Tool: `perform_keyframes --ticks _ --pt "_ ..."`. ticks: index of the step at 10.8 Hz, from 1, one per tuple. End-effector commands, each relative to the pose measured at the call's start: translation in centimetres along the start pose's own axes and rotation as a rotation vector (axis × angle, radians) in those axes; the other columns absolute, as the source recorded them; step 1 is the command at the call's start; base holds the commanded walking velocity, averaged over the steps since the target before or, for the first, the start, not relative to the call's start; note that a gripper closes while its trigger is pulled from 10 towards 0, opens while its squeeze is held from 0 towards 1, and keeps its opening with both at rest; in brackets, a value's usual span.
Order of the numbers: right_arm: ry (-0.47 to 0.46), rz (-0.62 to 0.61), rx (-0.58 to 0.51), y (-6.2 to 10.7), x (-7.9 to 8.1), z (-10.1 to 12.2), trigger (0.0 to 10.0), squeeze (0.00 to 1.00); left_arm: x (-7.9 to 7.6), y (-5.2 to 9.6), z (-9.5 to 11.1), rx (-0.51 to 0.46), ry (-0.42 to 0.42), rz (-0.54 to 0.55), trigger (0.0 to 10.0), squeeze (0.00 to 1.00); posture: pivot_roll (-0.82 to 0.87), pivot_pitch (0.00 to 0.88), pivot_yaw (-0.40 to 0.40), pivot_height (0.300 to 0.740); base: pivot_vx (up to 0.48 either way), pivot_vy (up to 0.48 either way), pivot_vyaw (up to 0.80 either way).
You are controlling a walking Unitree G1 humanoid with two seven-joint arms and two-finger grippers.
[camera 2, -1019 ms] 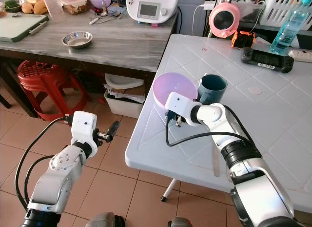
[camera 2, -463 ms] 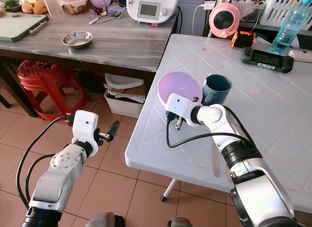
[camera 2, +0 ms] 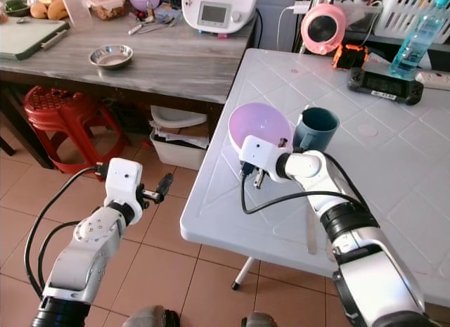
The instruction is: Setting the table
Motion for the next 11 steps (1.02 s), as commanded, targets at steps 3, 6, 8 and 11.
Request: perform_keyframes --ticks 3,6,8,11 --pt "0.03 -0.109 -0.137 0.2 -1.6 2.9 0.0 0.0 0.5 -0.3 -0.1 0.011 0.002 0.041 10.0 0.0 -0.04 0.0 0.009 0.74 0.0 0.0 0.0" --pt "-0.039 -0.263 -0.353 0.8 -1.9 6.6 10.0 0.0 1.1 -0.4 0.2 -0.022 0.012 0.075 10.0 0.0 -0.04 0.0 0.01 0.74 0.0 0.32 0.0" --pt "-0.117 -0.365 -0.47 1.6 -1.4 7.9 10.0 0.0 1.4 -0.6 0.9 -0.062 0.019 0.086 10.0 0.0 -0.04 0.0 0.01 0.74 0.0 0.48 0.0" --pt "-0.209 -0.478 -0.565 3.0 -0.7 8.0 10.0 0.0 2.9 -1.0 2.0 -0.123 -0.022 0.163 10.0 0.0 -0.05 0.0 0.012 0.74 0.0 0.48 0.0"
Point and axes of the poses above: a point about 5 cm out from each wrist's last joint towards the gripper, its own y axis pointing back from the gripper into the wrist, its own z axis along the axis of the wrist's last joint, x = y × z, the point moved 4 cm from there along -y, pointing out of the wrist towards the gripper, and after that the axes turned 11 degrees about -y, right-handed, at the moved point
